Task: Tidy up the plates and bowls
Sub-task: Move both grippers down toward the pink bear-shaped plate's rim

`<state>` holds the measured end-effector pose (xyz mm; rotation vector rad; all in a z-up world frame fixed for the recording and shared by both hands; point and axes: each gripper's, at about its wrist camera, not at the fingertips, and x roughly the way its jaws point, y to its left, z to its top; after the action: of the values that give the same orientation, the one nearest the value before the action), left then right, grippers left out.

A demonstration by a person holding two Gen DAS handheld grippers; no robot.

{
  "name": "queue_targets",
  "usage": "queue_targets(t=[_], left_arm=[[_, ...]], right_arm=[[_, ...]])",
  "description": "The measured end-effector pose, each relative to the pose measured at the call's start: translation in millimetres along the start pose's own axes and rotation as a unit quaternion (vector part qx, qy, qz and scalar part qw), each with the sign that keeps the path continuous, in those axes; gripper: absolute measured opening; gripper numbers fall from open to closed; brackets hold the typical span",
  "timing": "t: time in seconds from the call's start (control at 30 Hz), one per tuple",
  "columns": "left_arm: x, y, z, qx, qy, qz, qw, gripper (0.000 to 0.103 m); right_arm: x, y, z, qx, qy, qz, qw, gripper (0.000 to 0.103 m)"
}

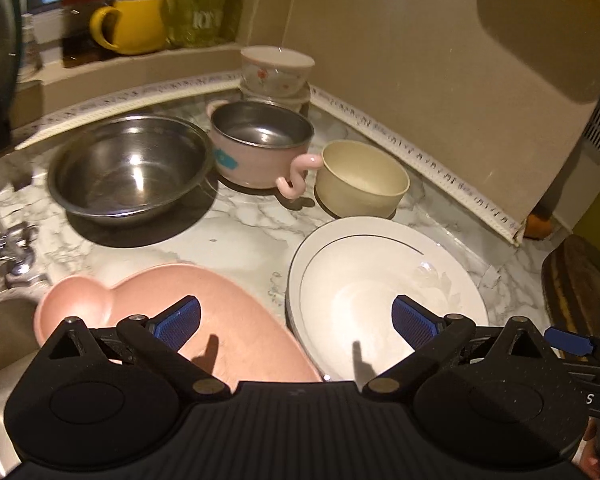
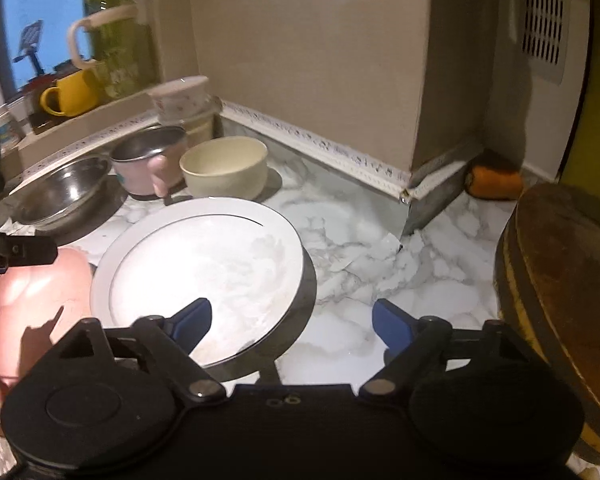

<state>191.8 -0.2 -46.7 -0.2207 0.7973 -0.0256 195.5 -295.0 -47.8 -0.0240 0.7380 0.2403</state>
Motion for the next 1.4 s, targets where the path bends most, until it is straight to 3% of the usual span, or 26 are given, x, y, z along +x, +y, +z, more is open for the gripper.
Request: queue_targets(t=[0.1, 0.37, 0.47, 0.77, 0.9, 1.07, 1.27, 1.4], left_arm=[[22, -1, 6, -0.006, 0.027, -0.004, 0.9996, 0.078], [58, -10, 19, 0.011, 0.059, 0.009, 0.9982, 0.071], [72, -9, 26, 0.000, 0.076, 0.008, 0.9971, 0.060], [93, -10, 33, 0.004, 0.099, 0.020, 0.9949, 0.046], [90, -7, 38, -0.005, 0.097, 0.022, 0.9950, 0.045], [61, 6, 44, -0.007, 0.071, 0.025, 0.9971, 0.045], [27, 28, 38, -0.034, 0.067, 0.031, 0.9967, 0.045], [-1, 48, 20, -0.038, 0.060, 0.046, 0.9964, 0.045]], right_arm=[[17, -10, 6, 0.012, 0.021, 0.005, 1.000, 0.082], [48, -23, 19, 0.013, 0.048, 0.015, 0.999, 0.074], [60, -26, 24, 0.014, 0.058, 0.014, 0.998, 0.071], [84, -31, 34, 0.020, 0.087, 0.028, 0.996, 0.050], [84, -32, 35, 0.017, 0.087, 0.031, 0.996, 0.049], [74, -31, 39, 0.008, 0.077, 0.031, 0.997, 0.044], [48, -8, 35, -0.053, 0.061, 0.073, 0.994, 0.041], [31, 16, 31, -0.065, 0.069, 0.128, 0.987, 0.044]])
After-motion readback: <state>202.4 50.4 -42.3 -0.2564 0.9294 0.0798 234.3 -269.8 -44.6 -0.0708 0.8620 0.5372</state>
